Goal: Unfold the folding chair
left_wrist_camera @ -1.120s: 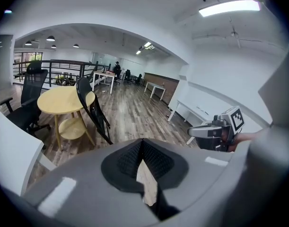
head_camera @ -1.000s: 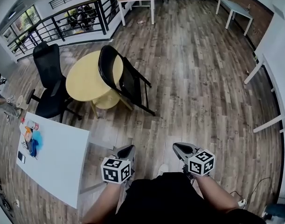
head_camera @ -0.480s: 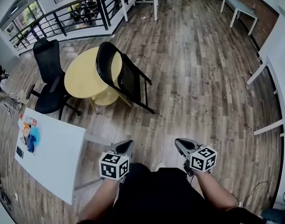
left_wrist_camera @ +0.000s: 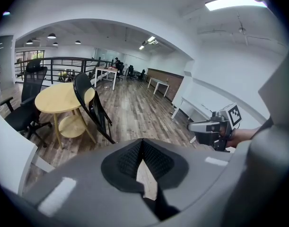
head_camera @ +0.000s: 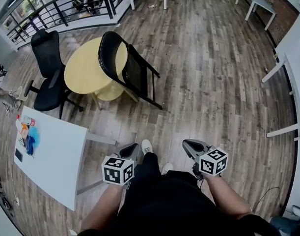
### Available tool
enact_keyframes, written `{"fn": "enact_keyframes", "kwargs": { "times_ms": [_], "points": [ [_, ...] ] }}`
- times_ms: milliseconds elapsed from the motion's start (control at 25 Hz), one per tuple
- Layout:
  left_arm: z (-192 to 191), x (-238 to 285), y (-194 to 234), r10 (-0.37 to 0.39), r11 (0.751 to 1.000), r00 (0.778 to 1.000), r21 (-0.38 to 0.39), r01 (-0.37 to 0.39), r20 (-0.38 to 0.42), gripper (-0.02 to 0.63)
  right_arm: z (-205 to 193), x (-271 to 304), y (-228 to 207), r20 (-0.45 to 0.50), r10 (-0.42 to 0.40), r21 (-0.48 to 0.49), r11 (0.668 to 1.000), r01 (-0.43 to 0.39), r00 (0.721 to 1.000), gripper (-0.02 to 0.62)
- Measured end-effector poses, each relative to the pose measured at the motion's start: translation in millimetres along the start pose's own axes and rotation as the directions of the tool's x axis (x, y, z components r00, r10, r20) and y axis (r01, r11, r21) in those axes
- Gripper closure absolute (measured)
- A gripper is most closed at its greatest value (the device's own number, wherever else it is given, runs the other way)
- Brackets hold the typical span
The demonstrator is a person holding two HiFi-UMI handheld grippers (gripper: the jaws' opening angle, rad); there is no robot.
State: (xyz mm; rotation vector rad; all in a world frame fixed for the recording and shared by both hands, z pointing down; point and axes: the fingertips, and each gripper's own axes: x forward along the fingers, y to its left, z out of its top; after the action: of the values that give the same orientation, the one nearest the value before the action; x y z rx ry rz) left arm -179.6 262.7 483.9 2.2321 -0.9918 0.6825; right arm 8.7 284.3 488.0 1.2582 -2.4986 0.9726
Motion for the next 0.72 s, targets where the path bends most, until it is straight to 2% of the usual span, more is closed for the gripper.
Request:
{"fn": "enact_keyframes", "kwargs": {
  "times_ms": [160,360,720],
  "points": [
    [9.3,10.0,5.6,-0.009,1.000,1.000,0.006,0.009,-0.003,0.598,5.2,7.9,-9.9,0.007,-0.009,0.017,1.000,0.009,1.000,0.591],
    [11.4,27.0,16.8,-0.014,1.000,0.999,-0.017,0.014,-0.030,0.598,5.7,23.0,-25.1,0.011,-0.003,0.104,0.995,0.002,1.000,0.591],
    [17.1,46.2,45.9,-0.031,0.999,0.997,-0.044,0.028,-0.066,0.598,8.3,55.7,-39.3,-0.044,-0.030,0.098,0.995,0.034,0.999,0.591]
  ]
}}
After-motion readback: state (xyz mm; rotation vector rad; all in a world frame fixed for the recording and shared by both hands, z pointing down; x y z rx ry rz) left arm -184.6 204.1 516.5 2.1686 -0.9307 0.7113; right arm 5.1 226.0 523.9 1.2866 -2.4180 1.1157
